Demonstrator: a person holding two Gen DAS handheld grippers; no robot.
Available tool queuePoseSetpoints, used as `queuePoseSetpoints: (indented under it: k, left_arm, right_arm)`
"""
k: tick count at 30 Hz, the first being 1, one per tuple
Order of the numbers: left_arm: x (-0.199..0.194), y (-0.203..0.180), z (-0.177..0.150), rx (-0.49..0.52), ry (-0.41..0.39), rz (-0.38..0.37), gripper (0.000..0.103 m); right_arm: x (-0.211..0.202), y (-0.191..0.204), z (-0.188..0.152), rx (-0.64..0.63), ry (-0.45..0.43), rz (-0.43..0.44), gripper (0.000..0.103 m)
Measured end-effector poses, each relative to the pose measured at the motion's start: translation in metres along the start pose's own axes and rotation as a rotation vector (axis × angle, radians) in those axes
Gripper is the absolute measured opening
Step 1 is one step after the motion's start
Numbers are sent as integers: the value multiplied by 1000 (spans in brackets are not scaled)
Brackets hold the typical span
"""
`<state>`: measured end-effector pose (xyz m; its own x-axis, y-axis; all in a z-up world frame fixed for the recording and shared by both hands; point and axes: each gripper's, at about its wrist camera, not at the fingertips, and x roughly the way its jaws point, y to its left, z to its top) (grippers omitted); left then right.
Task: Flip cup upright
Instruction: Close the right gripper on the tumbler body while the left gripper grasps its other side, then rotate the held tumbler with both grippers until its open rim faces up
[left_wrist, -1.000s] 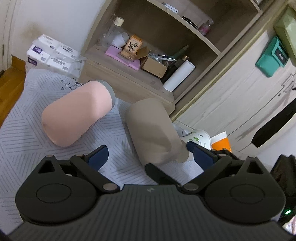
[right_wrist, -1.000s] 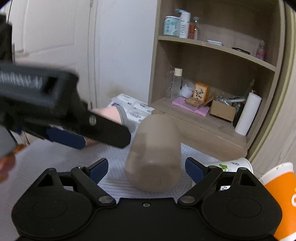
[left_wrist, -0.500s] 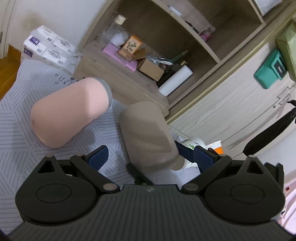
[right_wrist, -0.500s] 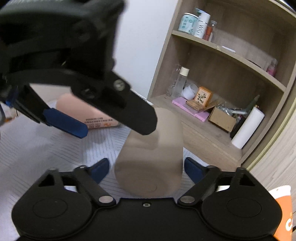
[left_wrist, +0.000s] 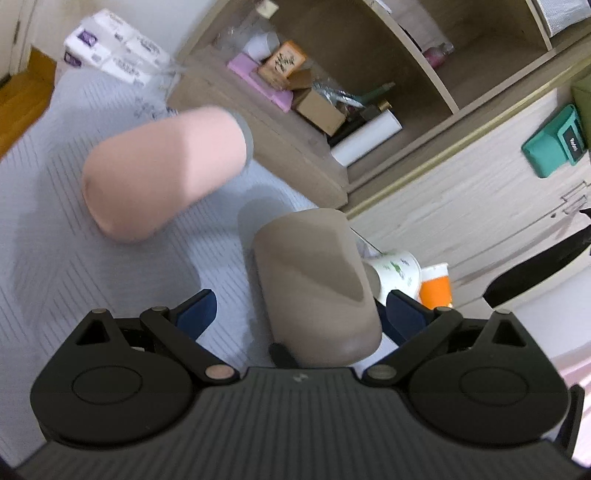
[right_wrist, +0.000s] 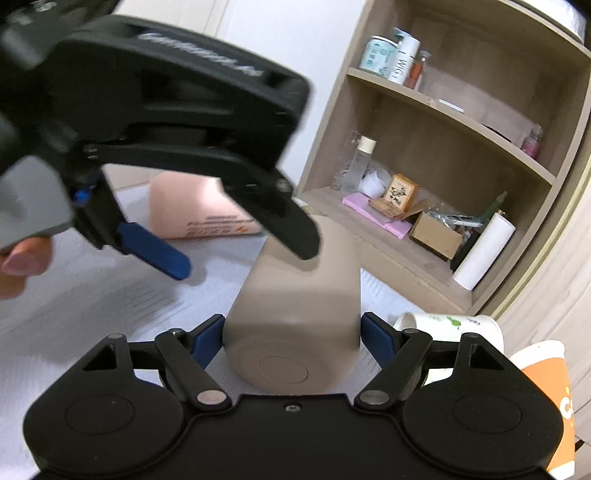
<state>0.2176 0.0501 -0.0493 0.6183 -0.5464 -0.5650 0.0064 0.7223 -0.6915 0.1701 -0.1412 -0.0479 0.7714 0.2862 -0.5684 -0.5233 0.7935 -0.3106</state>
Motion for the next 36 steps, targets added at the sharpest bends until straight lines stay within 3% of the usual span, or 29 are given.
queuePoseSetpoints:
  k: [6,10,17,21,25,30,36]
  left_arm:
    - [1,1,-17,-11,67,-41,97]
    - [1,10,-26,-46,116,-77,94]
    - [6,10,-35,1,224,-130,89]
    - [8,7,-35,13,242,-162,77]
    - [7,6,-37,37,235,-177,76]
    - [7,13,-37,17,247,-202,76]
    - [8,12,-37,19,251,-204,76]
  right_arm:
    - [-23,0,-6,73,43,69,83]
    - [-36,-10,-12,202,89,146,83]
    - [-50,-19,-21,407,158,213,83]
    - [-49,-22,-22,447,192,239,84]
    - [-40,-35,-17,526,242,284,84]
    - [-30,-42,-12,551,288,335,85]
    - [-20,-46,2,478,256,324,83]
